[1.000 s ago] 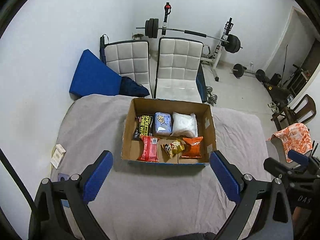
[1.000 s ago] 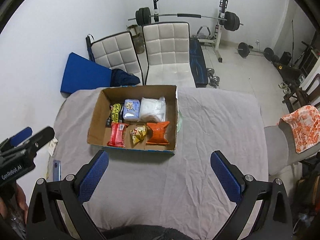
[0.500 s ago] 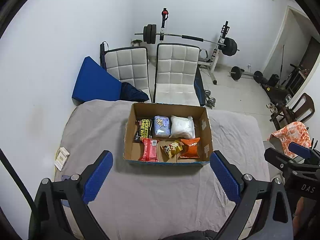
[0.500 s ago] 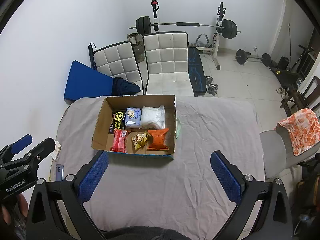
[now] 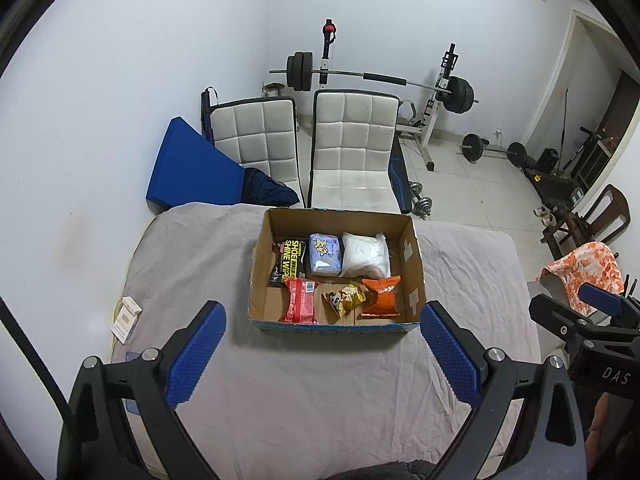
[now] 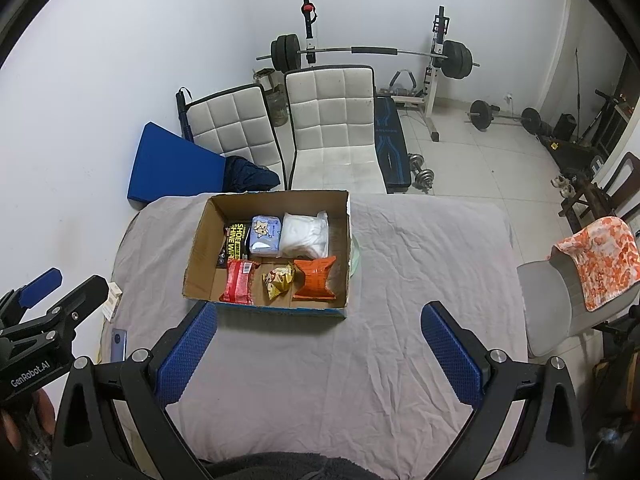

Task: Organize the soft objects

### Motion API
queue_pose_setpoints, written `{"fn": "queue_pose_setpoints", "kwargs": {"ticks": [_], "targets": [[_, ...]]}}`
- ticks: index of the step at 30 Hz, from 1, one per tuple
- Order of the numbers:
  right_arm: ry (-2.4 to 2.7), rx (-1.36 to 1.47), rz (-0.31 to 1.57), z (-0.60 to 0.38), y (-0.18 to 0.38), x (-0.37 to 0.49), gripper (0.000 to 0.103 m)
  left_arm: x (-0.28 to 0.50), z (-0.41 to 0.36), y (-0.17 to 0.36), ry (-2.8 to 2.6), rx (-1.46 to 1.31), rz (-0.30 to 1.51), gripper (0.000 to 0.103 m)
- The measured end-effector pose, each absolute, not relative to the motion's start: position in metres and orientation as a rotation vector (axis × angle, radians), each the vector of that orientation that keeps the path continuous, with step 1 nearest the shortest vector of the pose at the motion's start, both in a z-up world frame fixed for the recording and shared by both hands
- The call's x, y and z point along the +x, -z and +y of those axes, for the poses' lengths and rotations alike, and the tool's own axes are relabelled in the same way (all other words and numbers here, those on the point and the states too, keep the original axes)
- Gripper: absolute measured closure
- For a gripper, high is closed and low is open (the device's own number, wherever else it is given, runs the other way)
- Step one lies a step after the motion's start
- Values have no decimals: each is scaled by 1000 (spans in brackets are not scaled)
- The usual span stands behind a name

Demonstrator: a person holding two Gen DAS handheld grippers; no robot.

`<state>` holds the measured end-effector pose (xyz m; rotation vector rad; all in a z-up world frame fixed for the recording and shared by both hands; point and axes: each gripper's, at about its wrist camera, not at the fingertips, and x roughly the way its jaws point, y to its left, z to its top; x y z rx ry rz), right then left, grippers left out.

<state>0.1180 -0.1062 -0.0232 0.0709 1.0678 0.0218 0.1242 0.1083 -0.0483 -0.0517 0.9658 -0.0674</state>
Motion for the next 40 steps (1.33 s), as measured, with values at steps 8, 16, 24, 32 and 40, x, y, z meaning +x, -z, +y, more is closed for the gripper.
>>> {"fn": "queue_pose_setpoints", "kwargs": {"ticks": [8, 16, 24, 32, 40], "targets": [[-22, 76, 1070, -108, 23, 118, 0, 123, 109, 48, 69, -50, 964, 3], [-14, 76, 1072, -110, 24, 115, 0, 120, 110, 50, 59, -48, 965, 3], [-10, 74, 1072, -109, 26, 114, 0, 121, 110, 52, 58, -52, 971, 3], [-13, 73, 1074, -108, 28, 114, 0, 121, 110, 52, 57, -52, 972, 3], [-15, 71, 1074, -107, 28, 114, 0, 119, 109, 52, 48, -47, 963, 3]]}}
